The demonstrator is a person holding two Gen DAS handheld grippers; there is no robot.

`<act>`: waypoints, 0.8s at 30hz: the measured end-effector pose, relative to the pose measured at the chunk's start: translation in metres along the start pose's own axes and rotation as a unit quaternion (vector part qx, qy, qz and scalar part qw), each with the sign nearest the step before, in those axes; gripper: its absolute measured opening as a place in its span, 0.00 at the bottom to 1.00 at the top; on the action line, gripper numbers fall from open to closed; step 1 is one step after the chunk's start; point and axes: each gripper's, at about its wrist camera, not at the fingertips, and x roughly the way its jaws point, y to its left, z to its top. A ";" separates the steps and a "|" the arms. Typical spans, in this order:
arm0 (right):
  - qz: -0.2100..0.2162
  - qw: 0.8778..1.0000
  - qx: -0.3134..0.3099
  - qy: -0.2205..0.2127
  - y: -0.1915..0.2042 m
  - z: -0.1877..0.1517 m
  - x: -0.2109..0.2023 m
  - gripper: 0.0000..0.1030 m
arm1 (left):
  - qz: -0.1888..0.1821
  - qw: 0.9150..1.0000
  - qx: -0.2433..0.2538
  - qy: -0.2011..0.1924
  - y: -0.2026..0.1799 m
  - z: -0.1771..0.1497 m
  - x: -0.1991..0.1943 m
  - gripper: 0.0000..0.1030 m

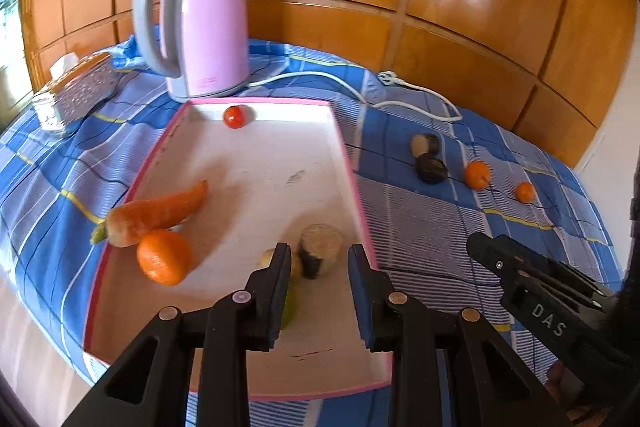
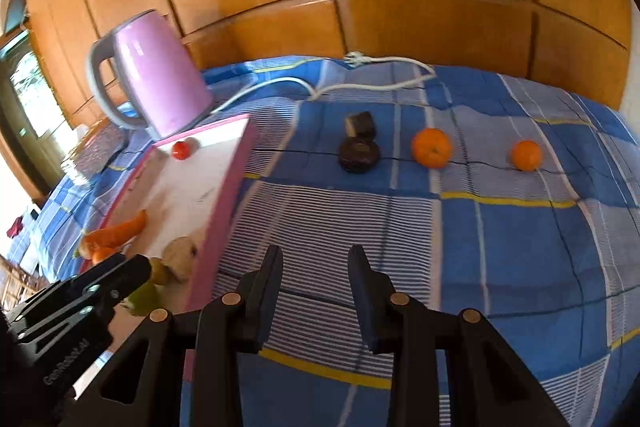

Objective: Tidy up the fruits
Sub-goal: 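Withdraw both grippers from the tray toward the remaining items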

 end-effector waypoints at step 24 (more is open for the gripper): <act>-0.066 0.995 0.069 0.009 -0.076 0.005 0.009 0.33 | -0.040 0.997 0.049 0.046 -0.063 0.026 0.051 0.30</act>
